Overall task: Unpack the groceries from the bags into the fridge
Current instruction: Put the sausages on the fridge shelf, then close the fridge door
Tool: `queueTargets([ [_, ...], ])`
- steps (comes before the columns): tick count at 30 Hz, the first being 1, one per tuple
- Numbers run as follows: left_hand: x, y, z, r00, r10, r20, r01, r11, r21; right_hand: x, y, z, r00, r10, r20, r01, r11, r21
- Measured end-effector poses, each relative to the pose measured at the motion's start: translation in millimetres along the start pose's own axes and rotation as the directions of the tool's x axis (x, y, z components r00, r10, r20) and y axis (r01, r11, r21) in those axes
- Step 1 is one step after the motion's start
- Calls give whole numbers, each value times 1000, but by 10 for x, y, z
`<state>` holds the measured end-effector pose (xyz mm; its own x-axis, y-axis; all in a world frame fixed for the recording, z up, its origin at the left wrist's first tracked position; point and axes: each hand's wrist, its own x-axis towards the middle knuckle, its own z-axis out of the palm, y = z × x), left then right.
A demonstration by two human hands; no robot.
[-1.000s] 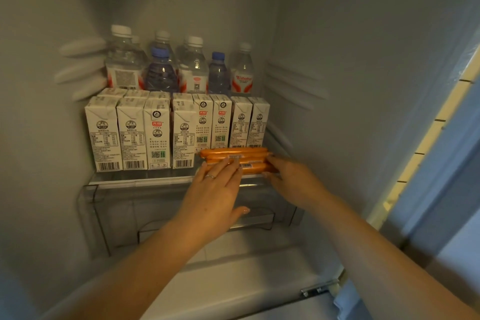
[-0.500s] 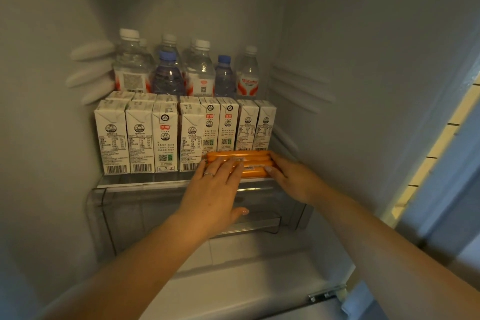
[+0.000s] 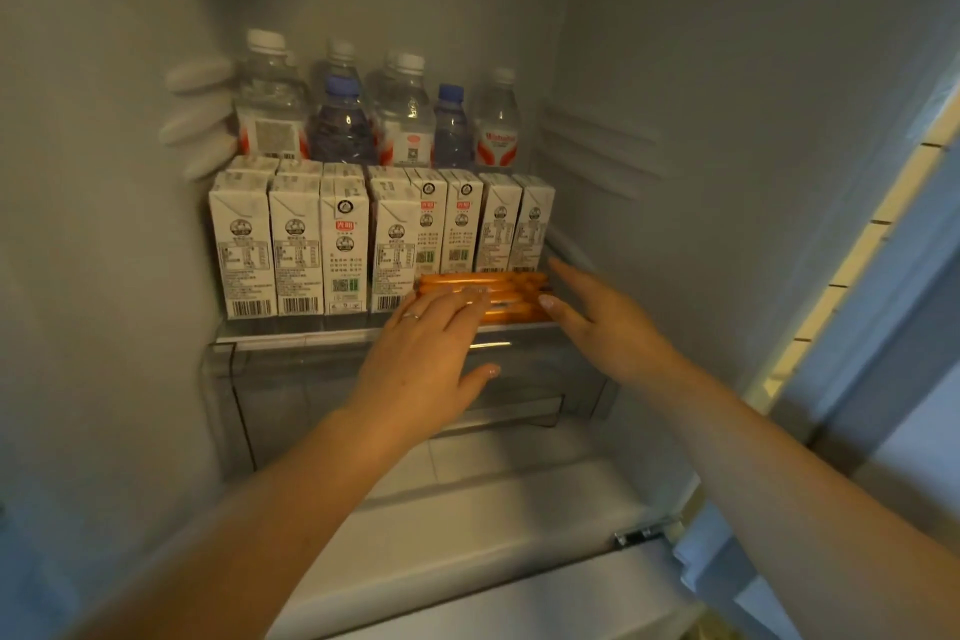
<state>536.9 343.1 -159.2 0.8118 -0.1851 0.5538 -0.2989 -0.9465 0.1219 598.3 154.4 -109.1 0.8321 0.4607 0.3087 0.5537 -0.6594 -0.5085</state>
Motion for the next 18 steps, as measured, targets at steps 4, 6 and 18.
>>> queueTargets([
  [4,-180,51,0,996,-8,-93,1,997,-73,-334,-71,-21,994,41,-101,-41,999,3],
  [6,-291,130,-28,993,-16,-120,4,996,-93,-515,-105,-19,992,44,-120,-42,999,14],
  [18,-1120,1574,-504,985,-71,-160,75,997,15,-2158,-89,-426,978,-34,-205,72,981,181],
])
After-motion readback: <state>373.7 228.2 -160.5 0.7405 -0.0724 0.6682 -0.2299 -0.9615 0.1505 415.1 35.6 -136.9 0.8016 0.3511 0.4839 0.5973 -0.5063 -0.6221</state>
